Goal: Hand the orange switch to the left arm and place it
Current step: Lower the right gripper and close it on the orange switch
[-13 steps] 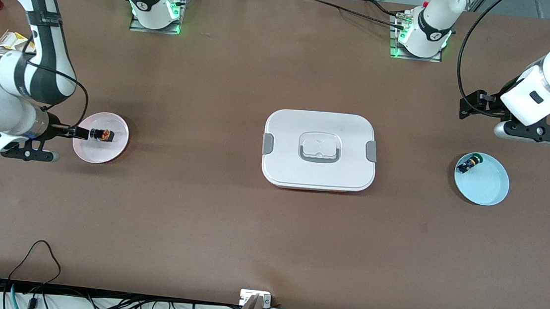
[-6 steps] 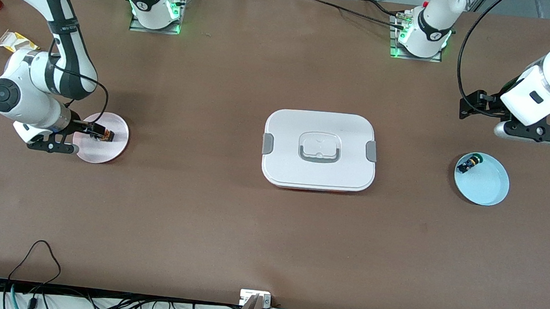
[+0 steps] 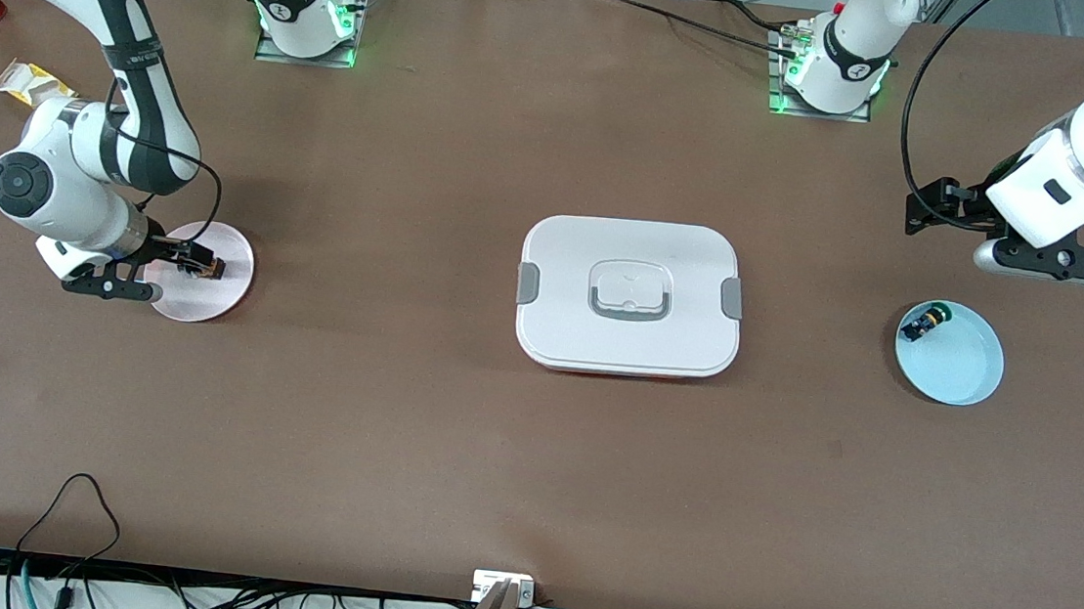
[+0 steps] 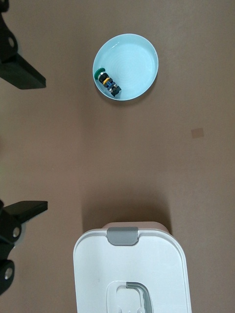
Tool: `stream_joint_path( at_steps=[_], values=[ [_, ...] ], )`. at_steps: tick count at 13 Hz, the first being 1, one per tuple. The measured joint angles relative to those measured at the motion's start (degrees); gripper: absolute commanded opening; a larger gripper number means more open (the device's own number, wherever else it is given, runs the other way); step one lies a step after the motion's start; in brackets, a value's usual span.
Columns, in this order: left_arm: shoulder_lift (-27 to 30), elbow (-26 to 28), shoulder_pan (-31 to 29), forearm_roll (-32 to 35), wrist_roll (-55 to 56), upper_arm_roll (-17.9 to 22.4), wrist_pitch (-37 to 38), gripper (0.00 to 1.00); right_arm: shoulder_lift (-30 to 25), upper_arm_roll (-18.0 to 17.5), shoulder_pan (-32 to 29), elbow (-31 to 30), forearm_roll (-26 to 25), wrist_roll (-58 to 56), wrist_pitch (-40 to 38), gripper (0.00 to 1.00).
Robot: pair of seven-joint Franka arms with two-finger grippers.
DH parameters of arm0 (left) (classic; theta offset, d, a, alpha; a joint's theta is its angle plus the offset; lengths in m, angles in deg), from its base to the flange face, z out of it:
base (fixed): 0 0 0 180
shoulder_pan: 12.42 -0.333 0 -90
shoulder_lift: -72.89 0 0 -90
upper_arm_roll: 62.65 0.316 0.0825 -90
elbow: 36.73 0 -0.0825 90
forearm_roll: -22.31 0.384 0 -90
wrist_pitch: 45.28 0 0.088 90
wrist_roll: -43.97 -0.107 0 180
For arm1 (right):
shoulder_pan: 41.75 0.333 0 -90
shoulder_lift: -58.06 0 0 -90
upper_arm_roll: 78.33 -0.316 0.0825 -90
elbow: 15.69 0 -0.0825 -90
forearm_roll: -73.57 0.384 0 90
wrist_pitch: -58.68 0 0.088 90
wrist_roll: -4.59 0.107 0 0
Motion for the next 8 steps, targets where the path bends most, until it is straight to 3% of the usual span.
stream_joint_path(
  at_steps=[8],
  values=[
    [0.00,0.00,0.00,0.00,0.00,0.00,0.00,1.00,2.42,-0.94,0.00,-0.37,0.07,0.24,3.38,1.00]
  ],
)
